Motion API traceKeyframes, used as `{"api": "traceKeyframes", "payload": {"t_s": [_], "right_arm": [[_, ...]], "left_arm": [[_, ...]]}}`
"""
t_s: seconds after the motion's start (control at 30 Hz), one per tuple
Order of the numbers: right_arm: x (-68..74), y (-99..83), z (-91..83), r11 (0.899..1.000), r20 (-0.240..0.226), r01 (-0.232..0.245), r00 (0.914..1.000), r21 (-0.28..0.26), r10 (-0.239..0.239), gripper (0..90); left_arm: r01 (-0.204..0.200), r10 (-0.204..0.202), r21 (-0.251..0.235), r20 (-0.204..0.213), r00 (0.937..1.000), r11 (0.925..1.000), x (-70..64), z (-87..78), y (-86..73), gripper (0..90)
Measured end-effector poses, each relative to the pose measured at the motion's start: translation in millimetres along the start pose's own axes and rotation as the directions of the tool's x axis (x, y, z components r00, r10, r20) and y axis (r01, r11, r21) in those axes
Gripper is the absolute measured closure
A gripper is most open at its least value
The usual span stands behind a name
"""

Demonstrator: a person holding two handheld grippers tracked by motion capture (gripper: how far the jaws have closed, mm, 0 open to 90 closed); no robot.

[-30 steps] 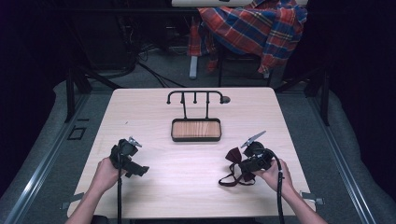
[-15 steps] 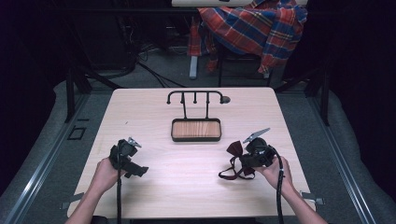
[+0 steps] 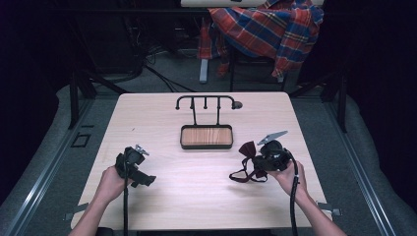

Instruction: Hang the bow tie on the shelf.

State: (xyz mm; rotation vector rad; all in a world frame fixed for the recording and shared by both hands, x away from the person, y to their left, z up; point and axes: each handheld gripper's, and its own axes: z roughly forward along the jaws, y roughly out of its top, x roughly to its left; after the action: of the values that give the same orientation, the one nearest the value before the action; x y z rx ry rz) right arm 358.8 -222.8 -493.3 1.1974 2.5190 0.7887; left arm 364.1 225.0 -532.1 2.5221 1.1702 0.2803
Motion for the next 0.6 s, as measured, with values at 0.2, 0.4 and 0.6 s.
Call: {"api": "traceKeyframes", "payload": {"t_s": [0.2,0.4,0.6], "right_arm": [[-0.6,6.8,-1.1,1.0,0.023,-0.003,0.9997,-0.029,0.003,75.3],[-3.1,14.9,1.1,0.998,0.038,-0.015,0.9991,-0.063,0.018,75.3],[-4.1,23.8,3.2,0.996,0.057,-0.015,0.9982,-0.087,0.02,75.3]], "left_arm": [[-0.005,0.005,-0.002,0.003,1.0,1.0,-1.2,-0.5,-0.5,0.0],[-0.007,0.007,-0.005,0.005,1.0,1.0,-1.9,0.4,0.3,0.0],[-0.006,0.006,0.002,0.006,1.0,1.0,-1.8,0.7,0.3,0.0]]}}
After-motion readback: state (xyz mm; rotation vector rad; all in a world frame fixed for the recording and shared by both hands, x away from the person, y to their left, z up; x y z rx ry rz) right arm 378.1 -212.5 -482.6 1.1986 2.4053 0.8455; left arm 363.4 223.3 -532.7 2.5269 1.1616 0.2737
